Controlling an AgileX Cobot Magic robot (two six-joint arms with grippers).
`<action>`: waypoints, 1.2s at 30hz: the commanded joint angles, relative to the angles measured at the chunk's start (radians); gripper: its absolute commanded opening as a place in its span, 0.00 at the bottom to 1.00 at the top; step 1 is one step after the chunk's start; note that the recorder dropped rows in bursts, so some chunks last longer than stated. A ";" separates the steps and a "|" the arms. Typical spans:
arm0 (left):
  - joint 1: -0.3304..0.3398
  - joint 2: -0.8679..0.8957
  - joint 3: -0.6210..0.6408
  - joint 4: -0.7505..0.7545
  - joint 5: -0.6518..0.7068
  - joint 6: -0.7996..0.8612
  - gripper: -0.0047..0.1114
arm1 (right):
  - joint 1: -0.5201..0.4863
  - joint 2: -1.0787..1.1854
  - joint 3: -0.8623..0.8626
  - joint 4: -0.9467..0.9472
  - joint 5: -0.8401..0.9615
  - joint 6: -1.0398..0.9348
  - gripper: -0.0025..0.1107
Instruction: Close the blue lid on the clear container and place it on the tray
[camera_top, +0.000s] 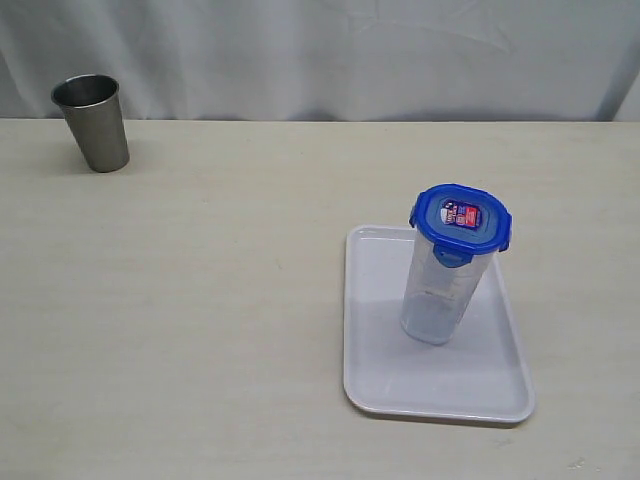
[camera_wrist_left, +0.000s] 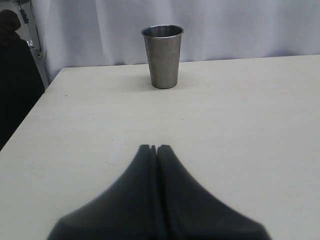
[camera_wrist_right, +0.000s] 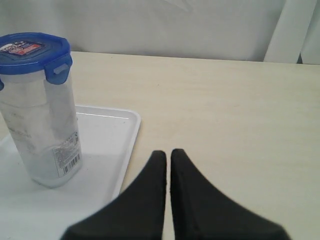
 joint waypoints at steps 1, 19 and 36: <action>0.004 -0.002 0.002 -0.004 -0.009 -0.001 0.04 | -0.005 -0.004 0.003 -0.008 -0.001 0.003 0.06; -0.034 -0.002 0.002 -0.004 -0.009 -0.001 0.04 | -0.005 -0.004 0.003 -0.008 -0.001 0.003 0.06; -0.034 -0.002 0.002 -0.004 -0.009 -0.001 0.04 | -0.005 -0.004 0.003 -0.008 -0.001 0.003 0.06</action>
